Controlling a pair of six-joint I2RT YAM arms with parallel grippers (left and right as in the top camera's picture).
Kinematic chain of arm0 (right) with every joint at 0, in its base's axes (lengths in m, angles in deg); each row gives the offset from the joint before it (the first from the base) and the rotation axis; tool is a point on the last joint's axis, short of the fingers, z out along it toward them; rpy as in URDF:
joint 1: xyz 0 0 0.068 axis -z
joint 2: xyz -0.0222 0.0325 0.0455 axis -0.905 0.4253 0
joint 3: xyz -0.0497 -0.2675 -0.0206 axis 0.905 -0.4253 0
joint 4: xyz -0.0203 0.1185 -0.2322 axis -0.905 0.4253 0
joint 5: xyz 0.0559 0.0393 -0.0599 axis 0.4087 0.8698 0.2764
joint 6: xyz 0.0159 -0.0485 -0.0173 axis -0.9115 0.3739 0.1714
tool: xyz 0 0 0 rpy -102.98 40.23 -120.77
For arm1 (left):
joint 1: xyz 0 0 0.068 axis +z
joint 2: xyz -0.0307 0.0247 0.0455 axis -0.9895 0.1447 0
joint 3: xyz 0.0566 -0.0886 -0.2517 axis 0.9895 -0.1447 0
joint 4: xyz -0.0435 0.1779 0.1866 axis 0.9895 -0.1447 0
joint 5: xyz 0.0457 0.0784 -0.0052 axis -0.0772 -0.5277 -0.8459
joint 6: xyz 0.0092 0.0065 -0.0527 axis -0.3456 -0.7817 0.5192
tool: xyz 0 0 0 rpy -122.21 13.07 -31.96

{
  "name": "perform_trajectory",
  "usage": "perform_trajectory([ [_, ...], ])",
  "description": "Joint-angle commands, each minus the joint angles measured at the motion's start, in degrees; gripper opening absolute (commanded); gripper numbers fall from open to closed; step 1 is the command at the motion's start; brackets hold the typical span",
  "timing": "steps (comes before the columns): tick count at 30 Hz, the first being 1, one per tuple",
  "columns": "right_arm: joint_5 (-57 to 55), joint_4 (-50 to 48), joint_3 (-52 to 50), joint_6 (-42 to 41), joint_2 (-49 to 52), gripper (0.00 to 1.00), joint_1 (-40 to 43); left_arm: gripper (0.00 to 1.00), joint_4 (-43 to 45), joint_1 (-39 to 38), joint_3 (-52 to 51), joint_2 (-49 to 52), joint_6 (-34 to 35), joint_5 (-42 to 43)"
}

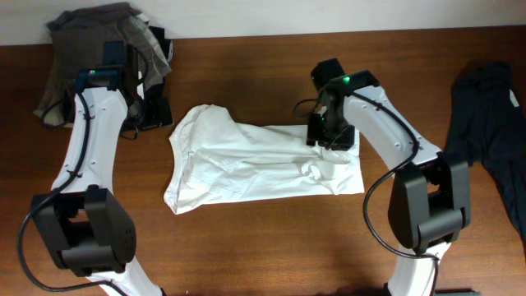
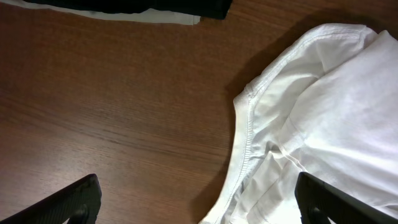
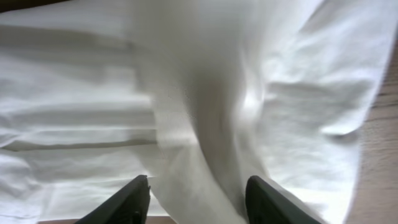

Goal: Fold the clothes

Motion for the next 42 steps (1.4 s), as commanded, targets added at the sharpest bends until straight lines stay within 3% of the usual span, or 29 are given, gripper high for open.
perform_trajectory([
  [1, -0.72, 0.72, 0.81, -1.03, 0.44, 0.57, 0.02, 0.99, -0.09, 0.39, -0.72, 0.42, -0.33, 0.46],
  [11, -5.57, 15.08, 15.43, 2.62, -0.63, 0.60, 10.34, 0.99, -0.07, 0.39, -0.72, 0.42, -0.33, 0.44],
  [18, 2.86, 16.24, 13.22, 11.37, -0.61, 0.59, 16.17, 0.99, -0.04, 0.39, -0.72, 0.42, -0.33, 0.46],
  [24, 9.03, 13.81, 9.64, 12.72, -0.59, 0.55, 13.88, 0.99, -0.07, 0.39, -0.72, 0.42, -0.33, 0.44],
  [34, 13.27, 3.54, 3.45, 12.50, -0.63, 0.56, 2.23, 0.99, -0.04, 0.39, -0.72, 0.42, -0.33, 0.44],
  [39, 13.99, 6.88, 11.06, 14.71, -1.22, 0.56, 2.16, 0.99, -0.04, 0.37, -0.72, 0.42, -0.33, 0.46],
  [42, 12.11, 12.33, 17.59, 17.05, -1.42, 0.65, 2.29, 0.99, -0.04, 0.39, -0.72, 0.42, -0.33, 0.48],
])
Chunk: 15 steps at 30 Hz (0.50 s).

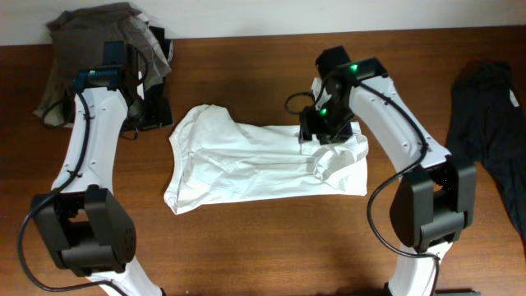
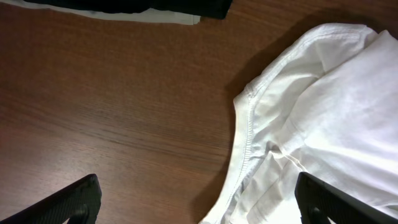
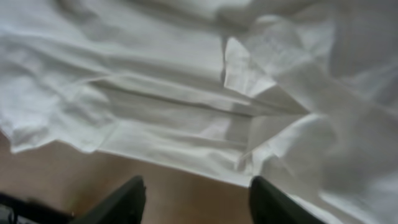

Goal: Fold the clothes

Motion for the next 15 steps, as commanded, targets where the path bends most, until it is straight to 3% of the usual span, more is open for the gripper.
perform_trajectory([
  [1, -2.49, 4.90, 8.72, 3.28, -1.42, 0.68, 0.55, 0.99, -0.02, 0.39, -0.74, 0.42, -0.33, 0.46],
  [4, -10.75, 10.40, 9.53, 1.25, -1.38, 0.86, 0.55, 0.99, -0.02, 0.37, -0.72, 0.42, -0.33, 0.46],
  [7, -11.37, 12.07, 6.16, 1.68, -1.20, 0.83, 0.13, 0.99, 0.02, 0.39, -0.74, 0.42, -0.31, 0.46],
  [10, -16.04, 11.08, 0.04, 1.38, -1.16, 0.72, -1.57, 0.99, 0.02, 0.37, -0.72, 0.42, -0.33, 0.48],
  [15, -22.67, 8.70, -6.69, -8.35, -1.16, 0.68, -3.67, 0.99, -0.02, 0.39, -0.72, 0.42, -0.33, 0.46],
])
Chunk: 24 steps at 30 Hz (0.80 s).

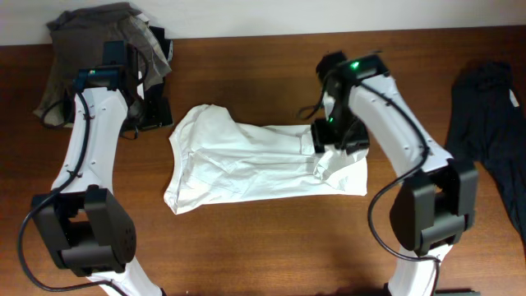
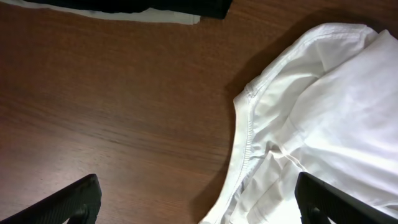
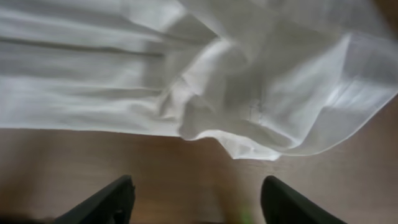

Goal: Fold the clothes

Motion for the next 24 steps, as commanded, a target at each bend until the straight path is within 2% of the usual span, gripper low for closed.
perform_trajectory([
  [1, -8.59, -0.48, -4.09, -9.25, -0.24, 0.68, -1.84, 0.99, -0.02, 0.39, -0.74, 0.42, -0.33, 0.48],
  [7, -9.44, -1.16, -7.34, -12.81, -0.24, 0.67, -1.86, 0.99, -0.02, 0.39, -0.74, 0.42, -0.33, 0.48],
  [12, -9.44, -6.34, -12.57, -15.23, -0.24, 0.63, -1.84, 0.99, 0.00, 0.39, -0.72, 0.42, -0.33, 0.48],
  [17, -8.98, -12.33, -15.93, -17.22, -0.24, 0.53, -1.84, 0.99, 0.00, 0.39, -0.72, 0.42, -0.33, 0.48],
  [24, -9.03, -13.07, -16.61, -17.20, -0.24, 0.52, -1.86, 0.99, 0.00, 0.39, -0.72, 0.42, -0.33, 0.46],
])
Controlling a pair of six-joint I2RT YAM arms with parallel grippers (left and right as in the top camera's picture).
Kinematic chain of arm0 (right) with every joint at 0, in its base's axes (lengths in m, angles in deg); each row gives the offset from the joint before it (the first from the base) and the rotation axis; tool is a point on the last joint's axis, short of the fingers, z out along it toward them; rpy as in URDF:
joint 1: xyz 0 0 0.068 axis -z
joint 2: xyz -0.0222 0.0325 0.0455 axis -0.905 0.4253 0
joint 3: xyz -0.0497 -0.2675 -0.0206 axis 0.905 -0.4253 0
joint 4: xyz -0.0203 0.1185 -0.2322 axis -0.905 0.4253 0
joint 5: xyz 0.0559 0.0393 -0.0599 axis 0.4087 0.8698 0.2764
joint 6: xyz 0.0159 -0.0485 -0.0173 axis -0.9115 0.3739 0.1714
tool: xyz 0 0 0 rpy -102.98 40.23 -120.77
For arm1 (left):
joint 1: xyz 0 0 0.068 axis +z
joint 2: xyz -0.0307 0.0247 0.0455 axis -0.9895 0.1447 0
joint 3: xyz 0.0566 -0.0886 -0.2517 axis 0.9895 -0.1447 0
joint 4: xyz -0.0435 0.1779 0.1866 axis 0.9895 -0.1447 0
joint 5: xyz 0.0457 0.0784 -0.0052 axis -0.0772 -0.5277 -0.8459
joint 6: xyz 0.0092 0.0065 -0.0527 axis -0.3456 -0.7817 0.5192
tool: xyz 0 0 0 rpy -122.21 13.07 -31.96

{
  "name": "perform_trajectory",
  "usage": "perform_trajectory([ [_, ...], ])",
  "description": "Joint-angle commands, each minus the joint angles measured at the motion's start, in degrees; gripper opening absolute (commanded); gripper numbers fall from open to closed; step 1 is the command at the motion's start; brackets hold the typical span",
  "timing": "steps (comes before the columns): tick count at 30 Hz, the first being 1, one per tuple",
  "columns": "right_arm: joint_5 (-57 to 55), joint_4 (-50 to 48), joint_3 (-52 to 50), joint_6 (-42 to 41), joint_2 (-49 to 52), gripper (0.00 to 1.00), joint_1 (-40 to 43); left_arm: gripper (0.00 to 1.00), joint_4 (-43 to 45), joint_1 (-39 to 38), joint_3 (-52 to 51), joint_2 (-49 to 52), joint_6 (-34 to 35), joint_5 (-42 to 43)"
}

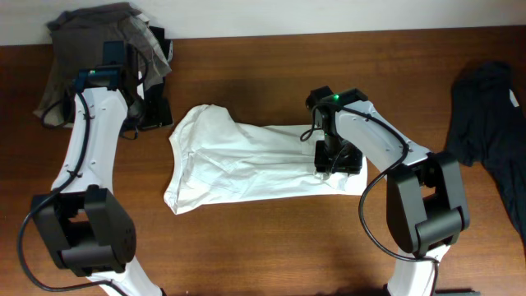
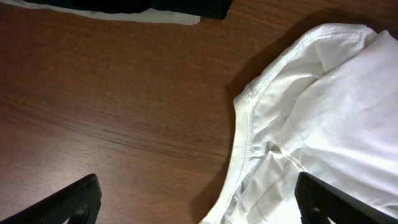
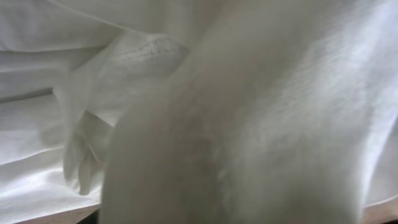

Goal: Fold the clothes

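Note:
A crumpled white shirt (image 1: pixel 238 160) lies spread across the middle of the table. My right gripper (image 1: pixel 330 159) is down on the shirt's bunched right end. In the right wrist view white cloth (image 3: pixel 186 93) fills the frame and hides the fingers. My left gripper (image 1: pixel 155 113) hovers open just left of the shirt's collar end. Its two dark fingertips (image 2: pixel 79 198) stand far apart over bare wood, with the shirt's seamed edge (image 2: pixel 249 118) between them.
A grey-brown garment pile (image 1: pixel 90 41) sits at the back left, behind my left arm. A dark garment (image 1: pixel 485 107) lies at the right edge. The wooden table (image 1: pixel 263 247) is bare in front of the shirt. A black-and-white cloth edge (image 2: pixel 155 9) shows at the top of the left wrist view.
My right gripper was above the shirt's right end with its fingers wide apart. It is now lower and pressed into that end, with cloth covering its camera. The left arm has not moved.
My right gripper was first close to the shirt's far right edge, fingers apart. Then it stood higher over the shirt's right part, then over the lumpy right end. Now it is down in the cloth there. My left gripper stayed open beside the collar throughout.

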Motion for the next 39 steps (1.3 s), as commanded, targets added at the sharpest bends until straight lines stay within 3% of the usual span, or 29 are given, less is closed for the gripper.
perform_trajectory([
  [1, -1.31, -0.52, -1.09, -1.18, -0.24, 0.52, -0.17, 0.99, -0.02, 0.39, -0.72, 0.42, -0.33, 0.44],
  [5, -0.76, -3.15, -3.32, -1.18, -0.24, 0.46, -0.17, 0.99, -0.02, 0.39, -0.72, 0.44, -0.33, 0.44],
  [7, -0.46, -4.55, -4.92, -1.73, -0.24, 0.31, -0.15, 0.99, -0.07, 0.39, -0.70, 0.42, -0.33, 0.46],
  [8, -0.66, -4.59, -5.22, -2.71, -0.24, 0.16, -0.15, 0.99, -0.07, 0.39, -0.72, 0.42, -0.33, 0.44],
  [10, -0.63, -4.57, -5.18, -3.41, -0.24, 0.04, -0.17, 0.99, -0.04, 0.39, -0.70, 0.42, -0.33, 0.44],
  [22, 4.63, 7.96, 2.69, -0.96, -0.48, 0.04, -1.88, 0.99, 0.24, 0.39, -0.70, 0.44, -0.33, 0.44],
  [25, 10.36, 8.24, 2.64, 3.89, -0.46, 0.04, -3.61, 0.99, 0.35, 0.39, -0.72, 0.42, -0.33, 0.44],
  [29, 11.45, 7.72, 2.40, 4.07, -0.46, 0.05, -8.11, 0.99, 0.42, 0.39, -0.72, 0.42, -0.33, 0.44],
  [31, 11.41, 6.21, 2.40, 4.04, -0.46, 0.16, -11.67, 0.99, 0.42, 0.39, -0.70, 0.42, -0.33, 0.44],
  [32, 11.04, 5.57, 2.40, 4.07, -0.46, 0.29, -13.27, 0.99, 0.39, 0.39, -0.70, 0.42, -0.33, 0.44],
  [35, 8.57, 4.79, 2.43, 2.62, -0.46, 0.56, -15.80, 0.99, 0.35, 0.39, -0.72, 0.42, -0.33, 0.44],
  [37, 7.74, 5.27, 2.82, 1.84, -0.46, 0.55, -16.11, 0.99, 0.35, 0.39, -0.70, 0.44, -0.33, 0.46],
  [39, 7.69, 6.97, 4.76, 1.86, -0.59, 0.46, -15.13, 0.99, 0.35, 0.39, -0.72, 0.42, -0.33, 0.46],
])
